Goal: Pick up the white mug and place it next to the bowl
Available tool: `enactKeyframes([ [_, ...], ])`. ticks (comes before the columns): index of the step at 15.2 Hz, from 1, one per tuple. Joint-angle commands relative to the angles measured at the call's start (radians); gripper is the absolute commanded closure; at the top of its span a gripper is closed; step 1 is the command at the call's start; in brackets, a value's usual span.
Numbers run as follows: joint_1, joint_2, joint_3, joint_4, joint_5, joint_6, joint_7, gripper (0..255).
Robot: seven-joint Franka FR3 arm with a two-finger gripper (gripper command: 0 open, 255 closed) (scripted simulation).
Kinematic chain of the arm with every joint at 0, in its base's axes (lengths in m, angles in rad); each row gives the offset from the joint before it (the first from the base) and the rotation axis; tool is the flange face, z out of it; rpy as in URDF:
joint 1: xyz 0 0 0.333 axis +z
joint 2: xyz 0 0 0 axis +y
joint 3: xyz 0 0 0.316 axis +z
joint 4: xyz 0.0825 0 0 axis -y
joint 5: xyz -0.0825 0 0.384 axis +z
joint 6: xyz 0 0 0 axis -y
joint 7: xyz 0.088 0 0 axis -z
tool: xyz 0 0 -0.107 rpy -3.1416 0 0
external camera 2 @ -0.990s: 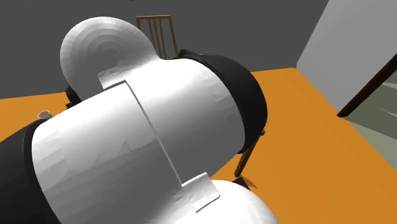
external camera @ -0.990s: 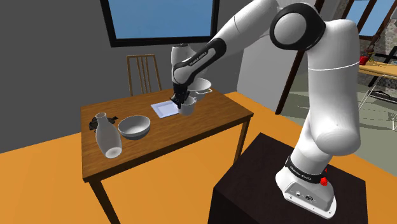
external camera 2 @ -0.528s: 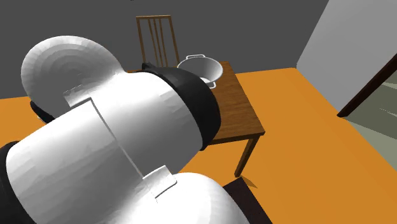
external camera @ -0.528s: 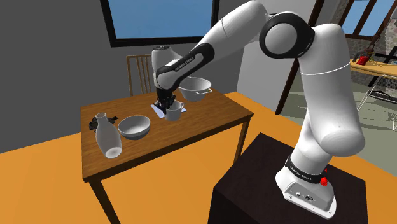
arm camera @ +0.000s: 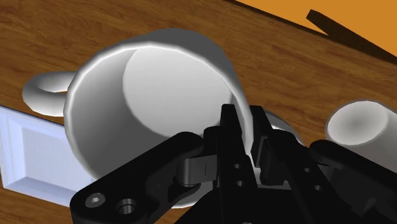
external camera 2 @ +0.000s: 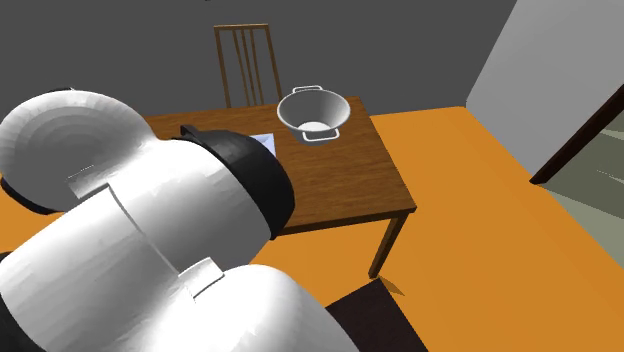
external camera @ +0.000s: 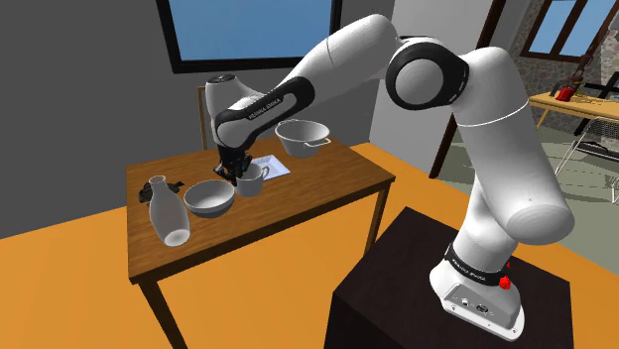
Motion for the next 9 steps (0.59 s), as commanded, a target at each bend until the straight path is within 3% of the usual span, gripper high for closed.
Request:
enactKeyframes([
  [1, 0.003, 0.014, 0.000, 0.001, -0.001, 0.013, 0.006, 255],
  [9, 0.002, 0.073, 0.000, -0.015, -0.002, 0.087, 0.014, 255],
])
